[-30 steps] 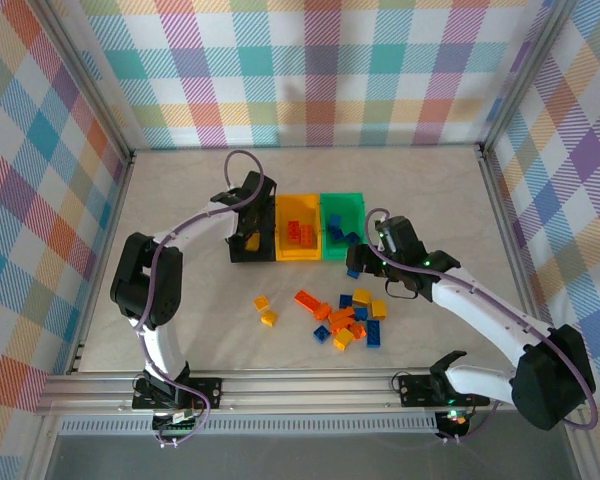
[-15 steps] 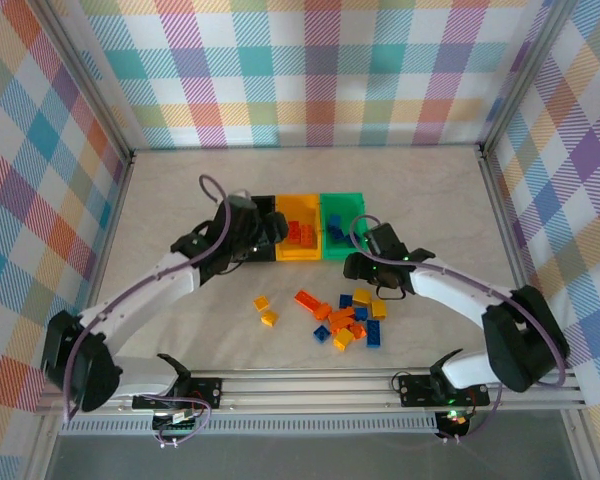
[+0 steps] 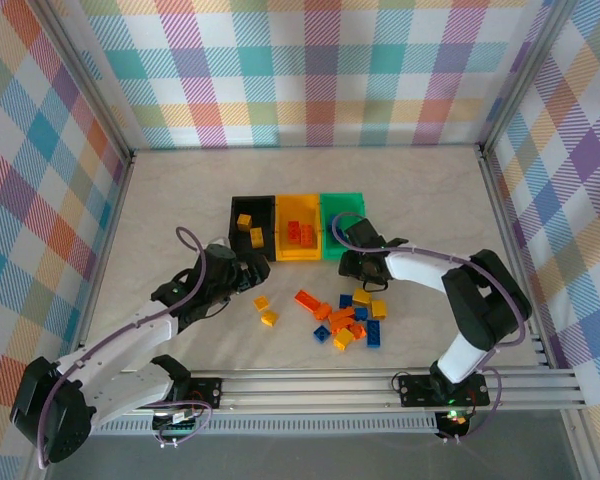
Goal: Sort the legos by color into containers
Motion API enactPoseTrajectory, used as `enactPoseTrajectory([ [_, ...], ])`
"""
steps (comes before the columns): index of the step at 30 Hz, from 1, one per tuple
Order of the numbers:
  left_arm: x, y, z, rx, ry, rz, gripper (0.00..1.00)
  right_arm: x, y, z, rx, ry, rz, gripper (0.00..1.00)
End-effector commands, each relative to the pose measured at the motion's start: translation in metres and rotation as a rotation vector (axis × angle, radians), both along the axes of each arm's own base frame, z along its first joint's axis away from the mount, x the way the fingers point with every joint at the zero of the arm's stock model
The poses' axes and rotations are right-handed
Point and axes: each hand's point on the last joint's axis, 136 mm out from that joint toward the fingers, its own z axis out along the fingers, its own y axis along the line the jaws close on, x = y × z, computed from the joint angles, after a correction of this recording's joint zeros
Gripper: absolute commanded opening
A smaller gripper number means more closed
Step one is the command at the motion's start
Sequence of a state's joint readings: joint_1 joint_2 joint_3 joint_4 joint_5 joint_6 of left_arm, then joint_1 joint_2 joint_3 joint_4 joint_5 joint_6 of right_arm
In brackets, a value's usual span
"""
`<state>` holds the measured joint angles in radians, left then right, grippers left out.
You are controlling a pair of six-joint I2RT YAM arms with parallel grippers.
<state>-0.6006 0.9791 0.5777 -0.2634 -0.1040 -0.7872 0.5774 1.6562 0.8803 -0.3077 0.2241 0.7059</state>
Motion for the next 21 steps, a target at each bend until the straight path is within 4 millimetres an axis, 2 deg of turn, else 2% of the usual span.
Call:
enactPoseTrajectory([
  [1,-0.001,-0.003,0.002,-0.045,-0.013,0.005,1.00,0.005,-0.004,-0.001,-0.045,-0.002,-0.025,0.60],
  [6,-0.001,-0.005,0.000,-0.050,-0.006,-0.003,1.00,0.000,-0.014,0.000,-0.078,-0.008,-0.031,0.43],
  [10,0.000,-0.007,-0.001,-0.048,-0.001,-0.011,1.00,0.003,-0.014,0.015,-0.077,-0.051,0.003,0.36],
  [13,0.000,-0.009,0.001,-0.048,-0.004,-0.020,1.00,0.005,-0.014,0.034,-0.081,-0.096,0.045,0.32],
  [17,-0.001,-0.010,0.005,-0.043,-0.011,-0.039,1.00,-0.003,-0.013,0.065,-0.050,-0.154,0.113,0.32],
  [21,-0.002,-0.011,0.005,-0.040,-0.013,-0.051,1.00,-0.003,0.012,0.104,0.058,-0.210,0.245,0.33],
])
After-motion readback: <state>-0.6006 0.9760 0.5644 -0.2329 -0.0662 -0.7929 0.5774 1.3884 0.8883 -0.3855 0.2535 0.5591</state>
